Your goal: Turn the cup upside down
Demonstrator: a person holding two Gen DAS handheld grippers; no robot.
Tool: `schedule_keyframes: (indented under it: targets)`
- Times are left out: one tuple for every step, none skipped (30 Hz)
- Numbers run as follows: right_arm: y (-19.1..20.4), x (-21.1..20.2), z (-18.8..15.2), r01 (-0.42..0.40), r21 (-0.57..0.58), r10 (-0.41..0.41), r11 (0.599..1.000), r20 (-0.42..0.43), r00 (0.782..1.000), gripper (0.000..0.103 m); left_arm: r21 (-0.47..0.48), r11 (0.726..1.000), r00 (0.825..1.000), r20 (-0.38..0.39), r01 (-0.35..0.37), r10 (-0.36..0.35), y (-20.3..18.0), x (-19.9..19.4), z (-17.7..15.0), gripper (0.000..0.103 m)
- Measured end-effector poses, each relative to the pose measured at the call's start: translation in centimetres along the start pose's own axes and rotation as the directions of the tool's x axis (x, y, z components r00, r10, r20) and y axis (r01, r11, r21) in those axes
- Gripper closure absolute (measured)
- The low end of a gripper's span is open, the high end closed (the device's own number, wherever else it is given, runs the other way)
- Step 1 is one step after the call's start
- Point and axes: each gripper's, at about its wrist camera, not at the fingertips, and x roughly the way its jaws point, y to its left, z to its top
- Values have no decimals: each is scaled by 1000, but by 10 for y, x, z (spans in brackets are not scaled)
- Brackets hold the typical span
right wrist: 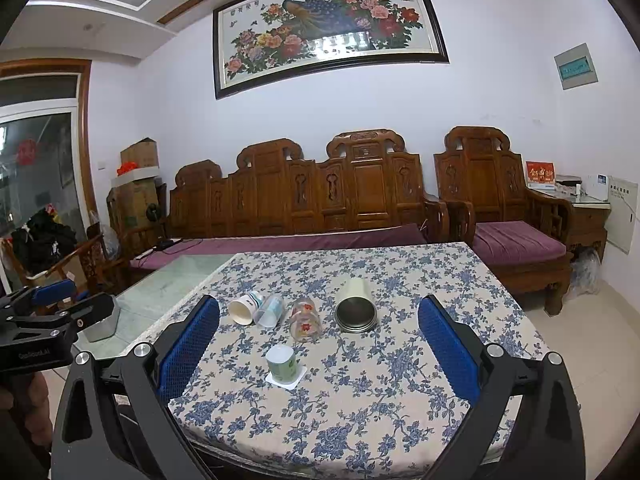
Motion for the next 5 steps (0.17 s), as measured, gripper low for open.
schedule_keyframes:
  targets:
    - [0,0,0,1,-1,-1,1000,0,1000,3,0,1000,1000,0,-2,2,0,0,0,8]
    - [0,0,0,1,-1,-1,1000,0,1000,3,0,1000,1000,0,-2,2,0,0,0,8]
    - [0,0,0,0,0,0,1000,0,1000,3,0,1000,1000,0,-3,3,0,0,0,8]
    - [0,0,0,-1,0,1,1000,0,1000,3,-1,1000,1000,0,-4,4,0,0,-1,8]
    - [0,0,0,0,-1,0,1000,0,1000,3,0,1000,1000,1,-4,4,-1,0,-1,8]
